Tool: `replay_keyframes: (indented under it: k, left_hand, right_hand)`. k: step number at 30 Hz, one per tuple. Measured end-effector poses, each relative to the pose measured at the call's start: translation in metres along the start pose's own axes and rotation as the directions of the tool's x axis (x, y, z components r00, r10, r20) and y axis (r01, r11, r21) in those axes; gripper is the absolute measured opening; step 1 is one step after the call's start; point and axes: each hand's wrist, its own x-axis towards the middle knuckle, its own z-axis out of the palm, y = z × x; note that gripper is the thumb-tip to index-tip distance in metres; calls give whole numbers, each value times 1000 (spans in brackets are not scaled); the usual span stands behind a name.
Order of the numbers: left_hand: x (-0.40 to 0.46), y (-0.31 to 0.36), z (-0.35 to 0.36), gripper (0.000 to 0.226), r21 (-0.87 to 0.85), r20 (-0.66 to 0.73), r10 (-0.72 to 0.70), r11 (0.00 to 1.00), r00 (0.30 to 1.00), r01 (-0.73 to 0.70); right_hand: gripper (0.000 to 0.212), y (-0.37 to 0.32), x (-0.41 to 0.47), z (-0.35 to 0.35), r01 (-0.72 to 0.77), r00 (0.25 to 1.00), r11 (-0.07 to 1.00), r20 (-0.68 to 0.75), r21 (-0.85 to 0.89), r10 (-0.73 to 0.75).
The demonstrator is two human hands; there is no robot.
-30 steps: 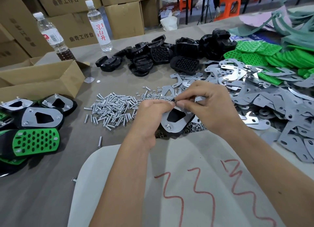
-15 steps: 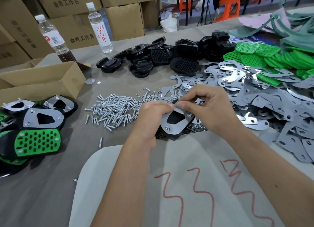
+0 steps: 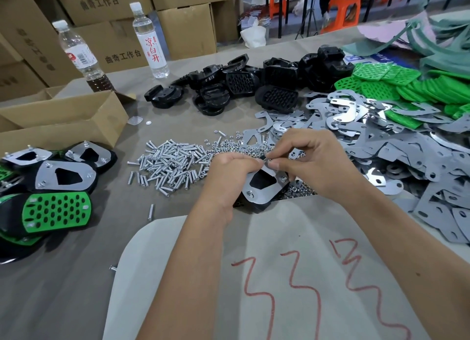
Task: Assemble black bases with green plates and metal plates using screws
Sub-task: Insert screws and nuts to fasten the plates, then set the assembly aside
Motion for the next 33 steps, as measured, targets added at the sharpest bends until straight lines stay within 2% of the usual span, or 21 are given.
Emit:
replay_keyframes:
  k: [5, 7, 10, 12, 14, 18, 22, 25, 28, 33]
  left_hand:
    - [0, 0, 1, 24, 25, 12, 17, 1000, 1000, -17]
    - [-1, 1, 2, 16, 29, 12, 17, 999, 1000, -18]
    - [-2, 2, 2, 4, 25, 29, 4, 1000, 1000, -5]
    - [-3, 2, 1, 6, 2, 31, -9, 1000, 999, 9]
    - [-3, 2, 0, 19, -29, 28, -48, 998, 998, 49]
    - [-3, 4, 0, 5, -44, 28, -114, 992, 993, 115]
    - [-3, 4, -1, 12, -24, 40, -129, 991, 991, 130]
    - [-2, 4, -1, 4, -21, 29, -141, 990, 990, 141]
    - [-1, 3, -1, 7, -25, 29, -154, 988, 988, 154]
    - [0, 4, -2, 9, -29, 30, -164, 986, 986, 164]
  right_hand:
    - [13, 4, 0, 2, -27, 999, 999, -41, -40, 25]
    - [13, 4, -1, 4, -22, 998, 999, -51, -31, 20]
    - [9, 3, -1, 4, -67, 997, 998, -24, 13, 67]
    - [3, 2, 0, 2, -113, 993, 993, 20, 32, 113]
    - [4, 2, 0, 2, -159, 987, 985, 36, 72, 157]
    - [7, 2, 1, 2, -214, 977, 967, 26, 136, 212]
    - [12, 2, 2, 4, -240, 970, 958, 10, 156, 241]
    - [14, 1, 2, 5, -273, 961, 941, 21, 201, 274]
    - [13, 0, 2, 7, -289, 956, 924, 25, 252, 292]
    - [11, -3, 1, 5, -274, 961, 945, 18, 180, 276]
